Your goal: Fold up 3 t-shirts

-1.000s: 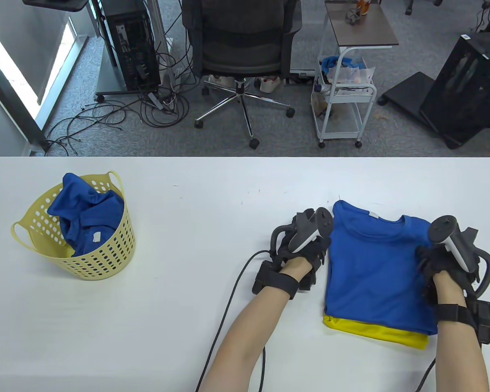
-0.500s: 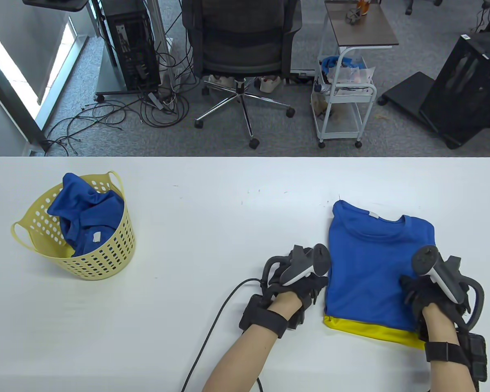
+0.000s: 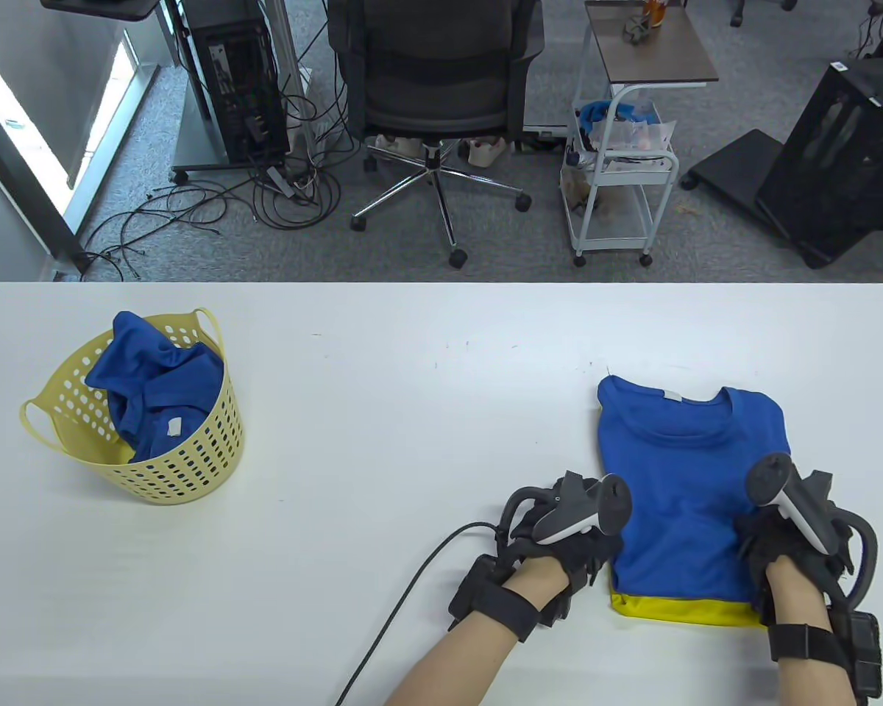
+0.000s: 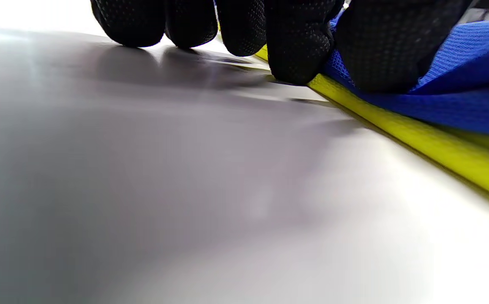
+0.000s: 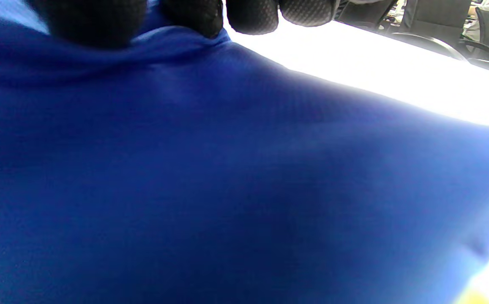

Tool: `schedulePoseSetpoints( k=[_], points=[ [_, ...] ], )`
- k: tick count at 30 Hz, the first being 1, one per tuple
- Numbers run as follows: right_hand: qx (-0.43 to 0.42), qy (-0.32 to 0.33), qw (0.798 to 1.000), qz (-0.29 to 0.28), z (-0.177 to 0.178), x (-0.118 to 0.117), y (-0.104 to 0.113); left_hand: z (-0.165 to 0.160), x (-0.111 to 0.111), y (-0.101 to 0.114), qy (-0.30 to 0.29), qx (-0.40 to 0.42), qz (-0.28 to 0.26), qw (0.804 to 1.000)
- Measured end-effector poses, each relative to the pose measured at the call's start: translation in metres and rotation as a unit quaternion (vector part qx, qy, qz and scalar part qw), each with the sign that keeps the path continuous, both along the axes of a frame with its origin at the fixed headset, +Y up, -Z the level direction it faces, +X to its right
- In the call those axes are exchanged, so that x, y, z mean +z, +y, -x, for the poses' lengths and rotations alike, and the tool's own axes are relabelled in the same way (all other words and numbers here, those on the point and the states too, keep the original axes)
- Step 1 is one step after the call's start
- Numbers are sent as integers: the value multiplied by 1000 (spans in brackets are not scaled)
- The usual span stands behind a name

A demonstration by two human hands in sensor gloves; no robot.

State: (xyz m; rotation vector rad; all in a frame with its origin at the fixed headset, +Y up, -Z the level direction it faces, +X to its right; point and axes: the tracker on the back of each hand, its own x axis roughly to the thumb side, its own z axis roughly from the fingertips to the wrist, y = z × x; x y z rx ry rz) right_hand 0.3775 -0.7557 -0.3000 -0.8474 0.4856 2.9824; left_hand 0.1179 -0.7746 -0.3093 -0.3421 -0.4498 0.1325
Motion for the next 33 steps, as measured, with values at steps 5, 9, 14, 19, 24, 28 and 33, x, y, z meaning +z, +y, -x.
schedulePoseSetpoints(
  k=[5, 9, 14, 19, 24, 28, 33],
  points=[
    [-3, -16, 1000, 3, -11, 0, 0, -11, 9, 1, -19, -3, 4, 1000],
    [-2, -23, 1000, 4, -15, 0, -1, -10, 9, 1, -19, -4, 5, 1000],
    [17, -11, 1000, -22, -10, 3, 11, 6, 2, 8, -4, -1, -4, 1000],
    [16, 27, 997, -64, 9, 4, 39, 39, -10, 33, 28, 1, -43, 999],
    [6, 96, 988, -121, 51, 5, 65, 98, -22, 78, 81, 14, -108, 991],
    [-13, 156, 975, -159, 87, 10, 71, 163, -26, 119, 135, 53, -181, 973],
    [-40, 200, 962, -184, 115, 16, 61, 237, -29, 154, 197, 31, -217, 956]
  ],
)
